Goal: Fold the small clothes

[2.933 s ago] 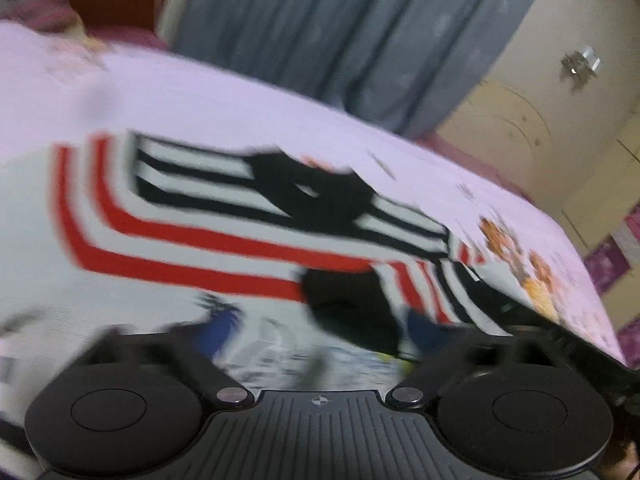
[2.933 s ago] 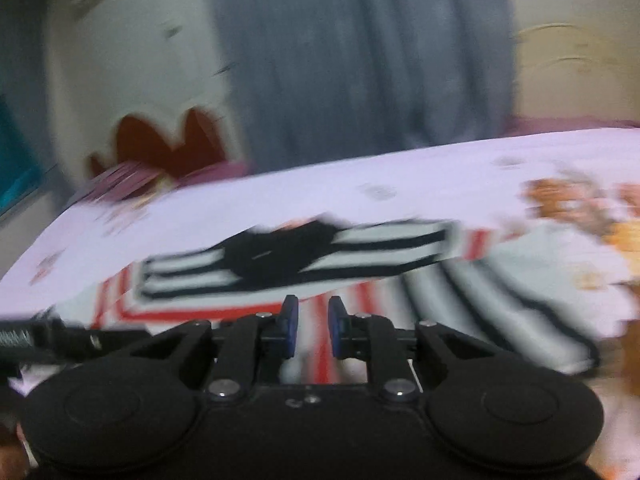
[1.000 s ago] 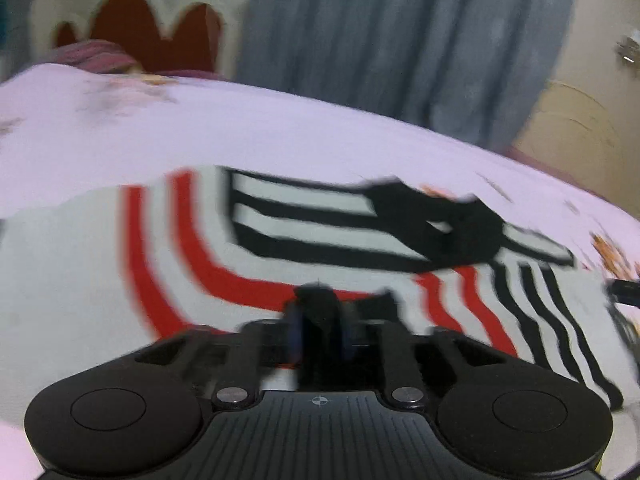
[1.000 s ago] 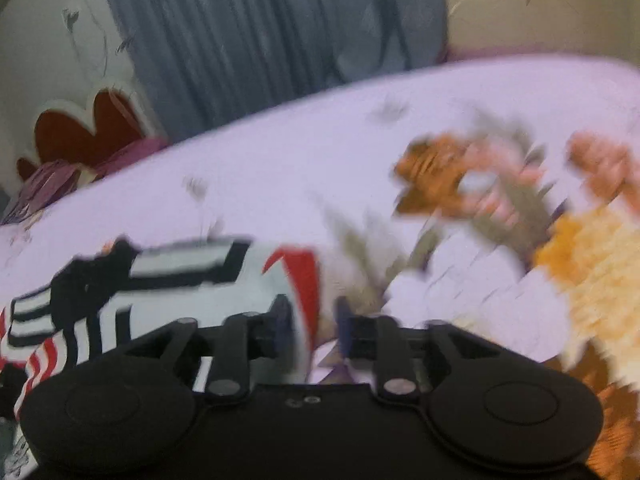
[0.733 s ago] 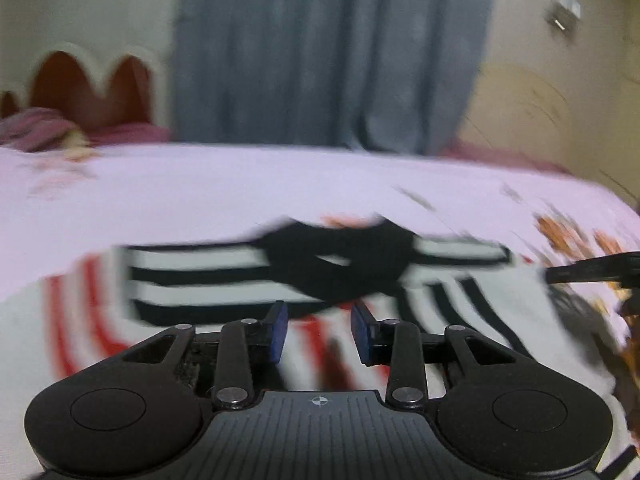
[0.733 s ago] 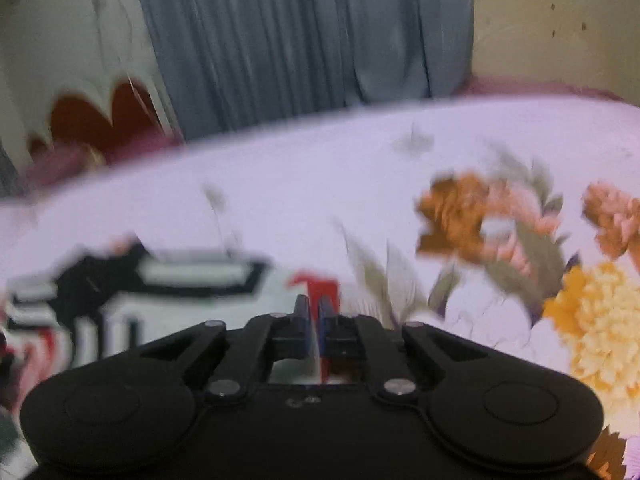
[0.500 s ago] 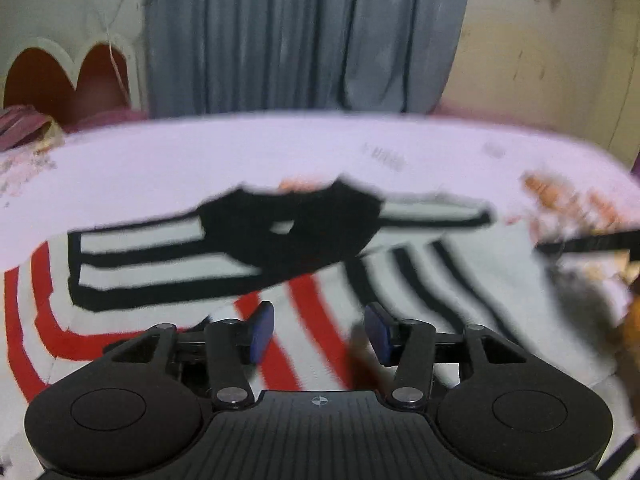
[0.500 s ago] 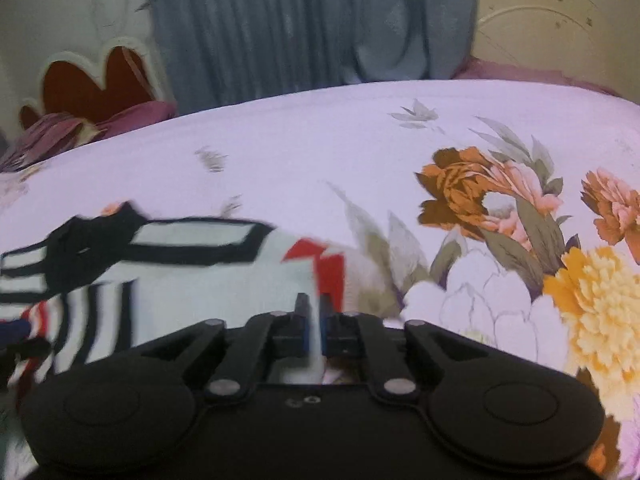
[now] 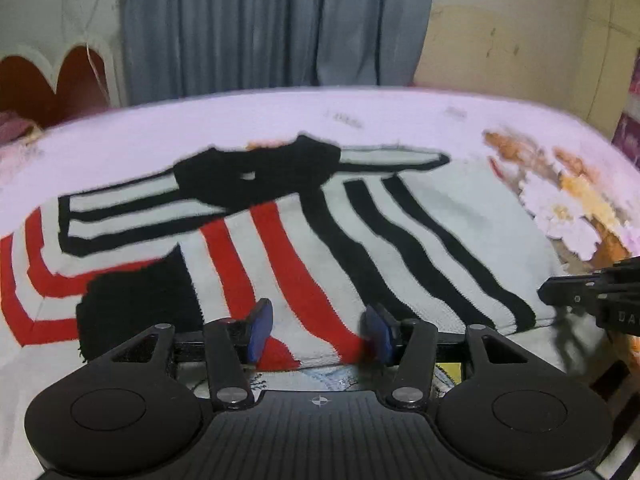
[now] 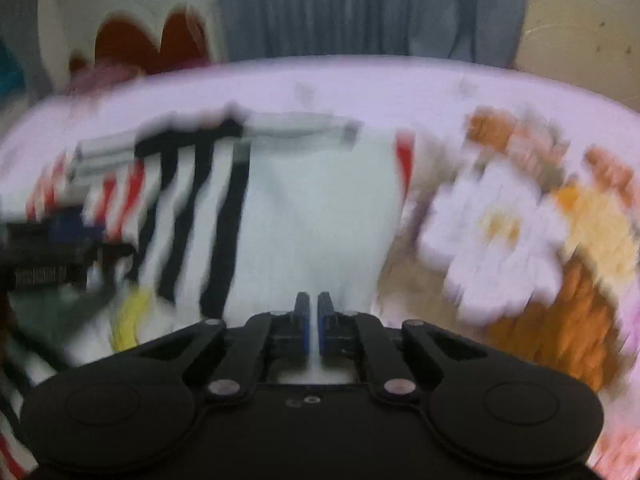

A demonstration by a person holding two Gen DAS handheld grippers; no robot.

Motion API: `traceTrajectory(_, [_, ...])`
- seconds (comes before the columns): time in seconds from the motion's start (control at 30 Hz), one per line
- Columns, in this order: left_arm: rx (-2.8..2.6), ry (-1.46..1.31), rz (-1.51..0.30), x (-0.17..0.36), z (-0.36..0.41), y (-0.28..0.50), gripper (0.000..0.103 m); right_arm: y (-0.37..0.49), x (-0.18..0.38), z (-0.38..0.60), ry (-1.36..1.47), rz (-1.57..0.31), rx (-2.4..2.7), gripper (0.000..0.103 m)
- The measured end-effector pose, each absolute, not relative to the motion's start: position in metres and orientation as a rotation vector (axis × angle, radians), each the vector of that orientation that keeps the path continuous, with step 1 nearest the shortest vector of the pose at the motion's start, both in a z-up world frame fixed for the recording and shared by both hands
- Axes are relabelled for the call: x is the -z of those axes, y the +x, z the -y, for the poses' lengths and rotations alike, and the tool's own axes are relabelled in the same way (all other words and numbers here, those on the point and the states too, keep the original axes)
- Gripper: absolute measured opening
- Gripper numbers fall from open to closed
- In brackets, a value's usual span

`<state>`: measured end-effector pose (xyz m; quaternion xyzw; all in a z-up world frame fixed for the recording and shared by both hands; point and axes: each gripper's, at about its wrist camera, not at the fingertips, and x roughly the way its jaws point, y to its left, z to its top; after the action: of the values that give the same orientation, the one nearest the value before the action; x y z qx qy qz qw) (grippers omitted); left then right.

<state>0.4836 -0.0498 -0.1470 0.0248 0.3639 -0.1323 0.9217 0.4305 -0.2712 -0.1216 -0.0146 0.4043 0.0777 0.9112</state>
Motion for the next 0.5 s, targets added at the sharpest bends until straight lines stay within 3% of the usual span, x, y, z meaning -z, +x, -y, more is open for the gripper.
traceTrajectory(0.3, [0.240, 0.001, -0.736, 0.136, 0.048, 0.534, 0.052, 0.511, 0.104, 0.239, 0.069, -0.768, -0.212, 0.008])
traceTrajectory(0.5, [0.181, 0.044, -0.745, 0.150, 0.002, 0.529, 0.052, 0.540, 0.119, 0.274, 0.153, -0.799, -0.118, 0.000])
